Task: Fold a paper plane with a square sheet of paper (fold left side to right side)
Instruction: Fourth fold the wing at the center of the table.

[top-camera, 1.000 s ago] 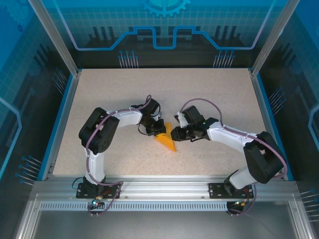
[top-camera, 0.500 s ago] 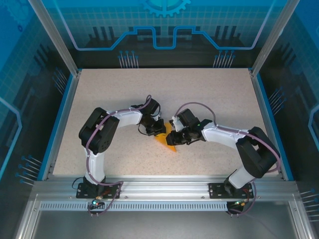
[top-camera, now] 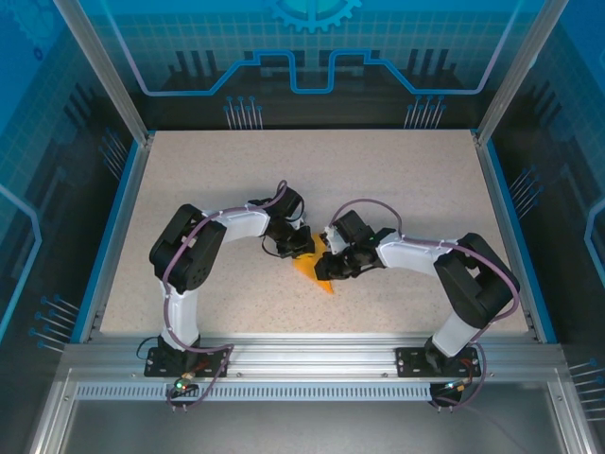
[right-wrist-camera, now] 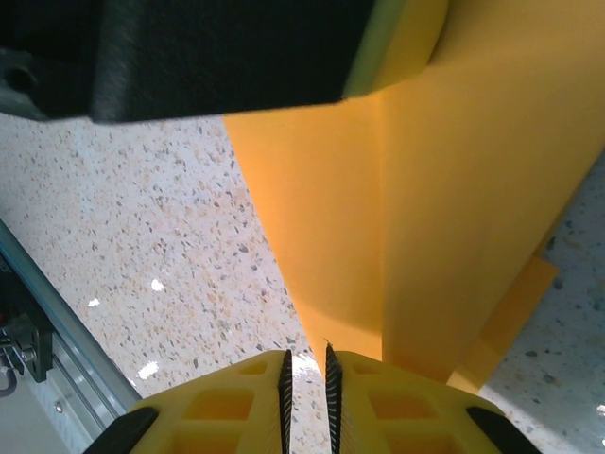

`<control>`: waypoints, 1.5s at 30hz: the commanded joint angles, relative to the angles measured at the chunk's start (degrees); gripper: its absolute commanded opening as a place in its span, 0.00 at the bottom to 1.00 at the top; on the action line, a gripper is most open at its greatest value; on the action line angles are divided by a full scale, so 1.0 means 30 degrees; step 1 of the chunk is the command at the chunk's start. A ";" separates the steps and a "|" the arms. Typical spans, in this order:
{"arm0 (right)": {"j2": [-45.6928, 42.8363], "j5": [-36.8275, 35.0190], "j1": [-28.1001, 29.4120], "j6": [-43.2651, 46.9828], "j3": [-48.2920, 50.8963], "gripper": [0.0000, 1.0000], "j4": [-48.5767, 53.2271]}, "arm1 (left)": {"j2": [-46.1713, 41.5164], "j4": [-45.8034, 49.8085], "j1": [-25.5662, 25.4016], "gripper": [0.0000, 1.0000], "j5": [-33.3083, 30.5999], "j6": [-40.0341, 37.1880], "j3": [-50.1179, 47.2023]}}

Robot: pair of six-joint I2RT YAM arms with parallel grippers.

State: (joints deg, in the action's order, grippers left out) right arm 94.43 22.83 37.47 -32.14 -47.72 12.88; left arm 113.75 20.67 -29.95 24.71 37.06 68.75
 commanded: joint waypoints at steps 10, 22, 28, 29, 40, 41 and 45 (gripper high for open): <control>0.0478 0.0288 0.0019 0.0041 0.0819 0.18 0.0335 | 0.0497 0.1177 -0.0068 0.11 -0.1293 -0.0382 -0.0651; 0.0841 -0.0465 0.0281 0.0650 0.0425 0.18 0.1848 | 0.0572 0.1214 -0.0084 0.11 -0.1356 -0.0384 -0.0622; 0.0865 -0.0589 0.0355 0.0736 0.0442 0.17 0.2277 | 0.0578 0.1270 -0.0079 0.11 -0.1410 -0.0385 -0.0624; 0.0865 -0.0577 0.0357 0.0752 0.0443 0.18 0.2374 | 0.0605 0.1263 -0.0086 0.11 -0.1410 -0.0383 -0.0620; 0.0561 -0.0304 0.0496 0.0285 0.1402 0.15 0.2498 | 0.0607 0.1353 -0.0064 0.11 -0.1584 -0.0455 -0.0595; 0.0507 -0.0264 0.0542 0.0253 0.1461 0.15 0.2501 | 0.0636 0.1355 -0.0075 0.11 -0.1612 -0.0455 -0.0593; 0.0257 -0.0230 0.0713 0.0137 0.1727 0.14 0.2677 | 0.0664 0.1403 -0.0086 0.11 -0.1734 -0.0458 -0.0567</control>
State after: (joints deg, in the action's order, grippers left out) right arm 95.64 21.47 37.98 -30.94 -44.99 14.52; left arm 113.75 20.75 -29.98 24.69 37.06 68.75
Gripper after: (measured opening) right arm 0.141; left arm 0.110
